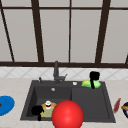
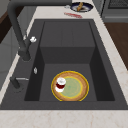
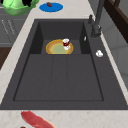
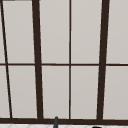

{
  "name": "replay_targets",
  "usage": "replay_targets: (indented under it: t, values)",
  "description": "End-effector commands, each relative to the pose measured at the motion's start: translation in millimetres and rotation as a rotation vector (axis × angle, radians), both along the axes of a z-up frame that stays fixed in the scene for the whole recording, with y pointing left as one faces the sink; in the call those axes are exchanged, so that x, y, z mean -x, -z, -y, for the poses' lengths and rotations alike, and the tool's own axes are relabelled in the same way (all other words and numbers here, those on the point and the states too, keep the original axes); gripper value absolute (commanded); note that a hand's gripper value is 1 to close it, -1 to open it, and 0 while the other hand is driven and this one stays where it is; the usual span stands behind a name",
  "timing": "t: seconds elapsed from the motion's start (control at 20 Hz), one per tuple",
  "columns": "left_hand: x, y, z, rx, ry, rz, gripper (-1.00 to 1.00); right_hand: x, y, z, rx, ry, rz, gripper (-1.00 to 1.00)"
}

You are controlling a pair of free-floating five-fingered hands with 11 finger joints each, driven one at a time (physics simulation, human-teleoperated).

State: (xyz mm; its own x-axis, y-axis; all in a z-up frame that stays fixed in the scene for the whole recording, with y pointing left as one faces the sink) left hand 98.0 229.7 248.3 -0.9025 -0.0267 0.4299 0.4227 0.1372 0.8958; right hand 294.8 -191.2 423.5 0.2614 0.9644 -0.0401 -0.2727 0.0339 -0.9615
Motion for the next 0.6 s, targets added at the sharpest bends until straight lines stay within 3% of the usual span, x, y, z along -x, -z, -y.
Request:
replay_targets:
  t: [0.0, 0.55]
  values:
    - [0.0, 0, 0, 0.0, 0.0, 0.0, 0.0, 3, -1, -28, 0.0, -0.003, 0.067, 1.0]
    - [0.0, 0, 0, 0.0, 0.0, 0.0, 0.0, 25, 14, -115, 0.008, 0.002, 0.083, 1.0]
